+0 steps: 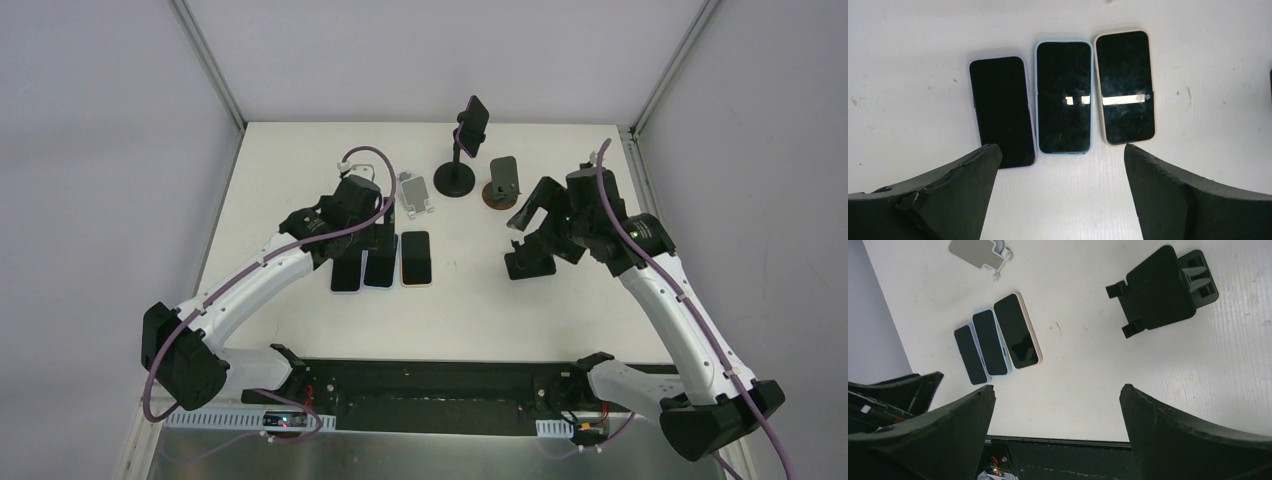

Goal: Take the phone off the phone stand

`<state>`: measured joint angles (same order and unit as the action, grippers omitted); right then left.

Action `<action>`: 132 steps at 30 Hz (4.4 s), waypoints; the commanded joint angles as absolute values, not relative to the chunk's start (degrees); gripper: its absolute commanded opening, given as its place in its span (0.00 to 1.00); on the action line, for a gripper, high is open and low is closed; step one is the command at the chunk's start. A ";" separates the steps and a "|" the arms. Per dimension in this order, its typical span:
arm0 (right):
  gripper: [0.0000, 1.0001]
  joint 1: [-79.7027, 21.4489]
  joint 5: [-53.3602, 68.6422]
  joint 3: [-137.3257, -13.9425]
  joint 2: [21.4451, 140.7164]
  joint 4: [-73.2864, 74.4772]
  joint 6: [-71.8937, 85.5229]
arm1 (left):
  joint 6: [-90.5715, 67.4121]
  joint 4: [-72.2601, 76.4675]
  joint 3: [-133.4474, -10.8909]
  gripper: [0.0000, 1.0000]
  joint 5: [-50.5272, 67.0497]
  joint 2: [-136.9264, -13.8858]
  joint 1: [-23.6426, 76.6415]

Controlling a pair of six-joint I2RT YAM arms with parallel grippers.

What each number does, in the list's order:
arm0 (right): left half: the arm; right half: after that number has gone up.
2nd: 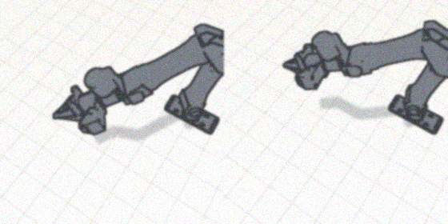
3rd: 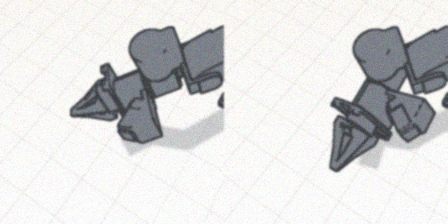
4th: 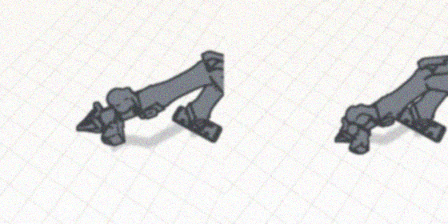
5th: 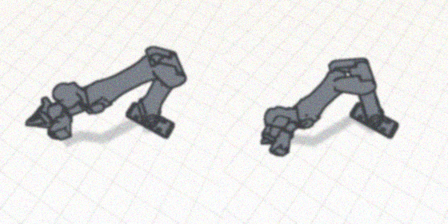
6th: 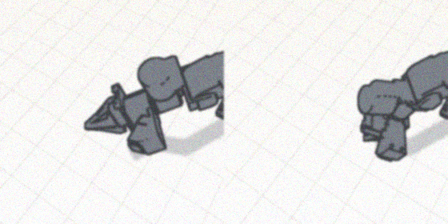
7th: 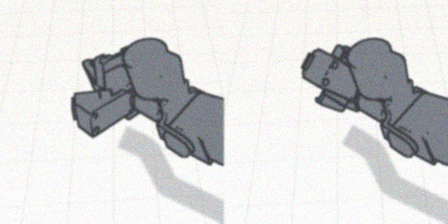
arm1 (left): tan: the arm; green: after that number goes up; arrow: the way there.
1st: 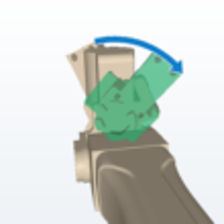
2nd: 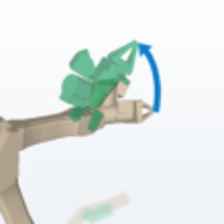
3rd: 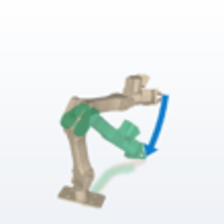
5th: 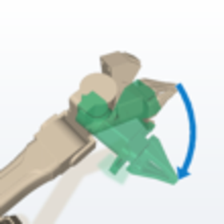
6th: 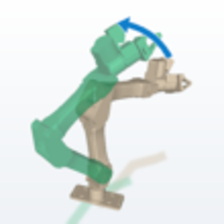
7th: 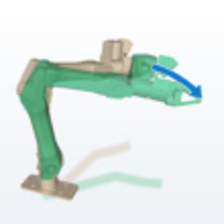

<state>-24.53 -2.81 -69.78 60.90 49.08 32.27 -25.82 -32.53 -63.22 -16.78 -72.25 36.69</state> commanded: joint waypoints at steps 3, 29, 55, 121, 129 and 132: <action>0.99 -21.78 -0.75 -77.74 66.98 47.92 31.68 | -22.75 -33.66 -61.93 0.99 -17.83 -67.23 36.47; 0.99 -13.38 22.79 -104.13 103.53 27.13 33.80 | -14.17 -33.84 -77.40 0.99 -28.73 -72.88 36.23; 0.99 -13.97 27.21 -114.63 117.73 20.34 38.45 | -13.98 -33.52 -76.29 0.99 -23.60 -76.39 34.10; 0.00 -23.72 22.99 -83.20 83.06 26.04 29.81 | -12.27 -32.01 -72.72 0.99 -17.60 -72.28 32.43; 0.00 -25.82 24.56 -73.31 70.16 29.95 29.36 | -11.79 -29.89 -68.99 0.99 -7.51 -63.24 32.45; 0.00 -27.22 25.59 -70.49 66.49 30.80 29.88 | -11.87 -29.76 -67.21 0.98 -3.29 -59.86 32.43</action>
<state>-25.76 21.93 -71.77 72.93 34.17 29.71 -12.62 -31.68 -69.10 -10.59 -64.55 32.88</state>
